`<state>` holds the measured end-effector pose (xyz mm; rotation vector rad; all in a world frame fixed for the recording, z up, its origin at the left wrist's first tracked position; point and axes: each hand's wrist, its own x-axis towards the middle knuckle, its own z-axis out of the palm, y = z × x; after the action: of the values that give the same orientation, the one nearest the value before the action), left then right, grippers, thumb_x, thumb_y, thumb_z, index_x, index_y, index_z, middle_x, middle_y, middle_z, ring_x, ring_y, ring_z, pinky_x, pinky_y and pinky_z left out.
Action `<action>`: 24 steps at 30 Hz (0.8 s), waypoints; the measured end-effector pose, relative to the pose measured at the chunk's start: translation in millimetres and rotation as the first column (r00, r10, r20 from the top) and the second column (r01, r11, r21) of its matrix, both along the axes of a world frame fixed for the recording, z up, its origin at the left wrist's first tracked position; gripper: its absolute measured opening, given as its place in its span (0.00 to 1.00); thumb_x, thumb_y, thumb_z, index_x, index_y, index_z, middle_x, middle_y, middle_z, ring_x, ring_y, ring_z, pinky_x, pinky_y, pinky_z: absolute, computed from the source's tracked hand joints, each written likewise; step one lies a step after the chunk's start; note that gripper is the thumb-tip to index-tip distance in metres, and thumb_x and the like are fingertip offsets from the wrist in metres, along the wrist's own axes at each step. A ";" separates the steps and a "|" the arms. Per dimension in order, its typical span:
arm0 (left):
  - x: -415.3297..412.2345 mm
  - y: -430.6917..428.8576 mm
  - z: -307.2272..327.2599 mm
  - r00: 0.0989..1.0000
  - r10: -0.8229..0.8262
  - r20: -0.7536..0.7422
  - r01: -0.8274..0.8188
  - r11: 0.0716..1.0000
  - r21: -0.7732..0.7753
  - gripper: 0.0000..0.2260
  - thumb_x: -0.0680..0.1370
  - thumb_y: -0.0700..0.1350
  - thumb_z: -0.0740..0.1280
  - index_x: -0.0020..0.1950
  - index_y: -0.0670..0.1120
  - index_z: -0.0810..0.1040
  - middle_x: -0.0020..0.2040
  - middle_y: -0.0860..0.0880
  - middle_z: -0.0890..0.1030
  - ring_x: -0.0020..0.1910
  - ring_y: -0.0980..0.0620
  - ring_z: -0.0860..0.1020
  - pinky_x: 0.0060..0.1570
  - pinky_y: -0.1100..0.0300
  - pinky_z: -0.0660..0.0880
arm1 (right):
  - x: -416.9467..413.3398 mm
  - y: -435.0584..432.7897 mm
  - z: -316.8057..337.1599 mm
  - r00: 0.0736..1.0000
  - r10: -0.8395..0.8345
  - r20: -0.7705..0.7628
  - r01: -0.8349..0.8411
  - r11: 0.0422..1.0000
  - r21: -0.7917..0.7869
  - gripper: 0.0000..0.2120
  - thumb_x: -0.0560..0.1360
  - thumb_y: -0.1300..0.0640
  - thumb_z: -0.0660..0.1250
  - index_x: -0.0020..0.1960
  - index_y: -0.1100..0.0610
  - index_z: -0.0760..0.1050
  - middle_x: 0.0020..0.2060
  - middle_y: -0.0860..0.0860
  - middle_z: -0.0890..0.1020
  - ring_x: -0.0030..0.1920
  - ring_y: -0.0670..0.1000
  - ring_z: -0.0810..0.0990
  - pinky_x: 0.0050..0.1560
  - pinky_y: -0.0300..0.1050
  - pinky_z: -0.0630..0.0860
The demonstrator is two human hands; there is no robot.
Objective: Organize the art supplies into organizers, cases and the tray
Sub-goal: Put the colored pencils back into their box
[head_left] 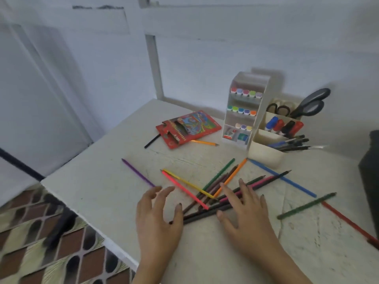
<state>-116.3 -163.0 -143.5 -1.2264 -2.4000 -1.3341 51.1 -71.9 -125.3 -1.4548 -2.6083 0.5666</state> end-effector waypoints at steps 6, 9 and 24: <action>-50.0 24.8 -8.5 0.964 -0.266 0.012 0.215 0.751 -0.624 0.42 0.64 0.69 0.37 0.77 0.57 0.50 0.78 0.44 0.41 0.77 0.46 0.42 0.71 0.55 0.36 | -34.8 14.5 -5.8 0.988 -0.075 0.139 0.083 0.995 -0.055 0.35 0.65 0.31 0.28 0.72 0.31 0.38 0.76 0.49 0.35 0.74 0.53 0.30 0.68 0.60 0.28; -58.0 40.6 -6.4 0.891 -0.450 0.068 0.409 0.726 -0.553 0.40 0.66 0.68 0.39 0.77 0.55 0.54 0.76 0.54 0.46 0.76 0.53 0.46 0.69 0.63 0.37 | -52.5 18.5 8.5 0.960 -0.199 0.197 0.214 0.975 -0.055 0.28 0.75 0.34 0.35 0.74 0.36 0.46 0.77 0.49 0.42 0.76 0.54 0.38 0.69 0.62 0.31; -210.4 198.7 39.9 0.870 -0.398 0.290 0.487 0.785 -0.382 0.20 0.81 0.44 0.57 0.73 0.44 0.63 0.73 0.43 0.64 0.72 0.46 0.61 0.68 0.62 0.58 | -199.7 117.5 35.9 0.443 -0.829 -0.341 0.279 0.489 -0.826 0.12 0.79 0.54 0.61 0.46 0.63 0.74 0.38 0.58 0.82 0.28 0.51 0.78 0.30 0.42 0.75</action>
<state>-326.8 35.8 -103.6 -1.9779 -2.7740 -1.0587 -148.6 45.6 -89.5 -1.6803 -1.0893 1.6587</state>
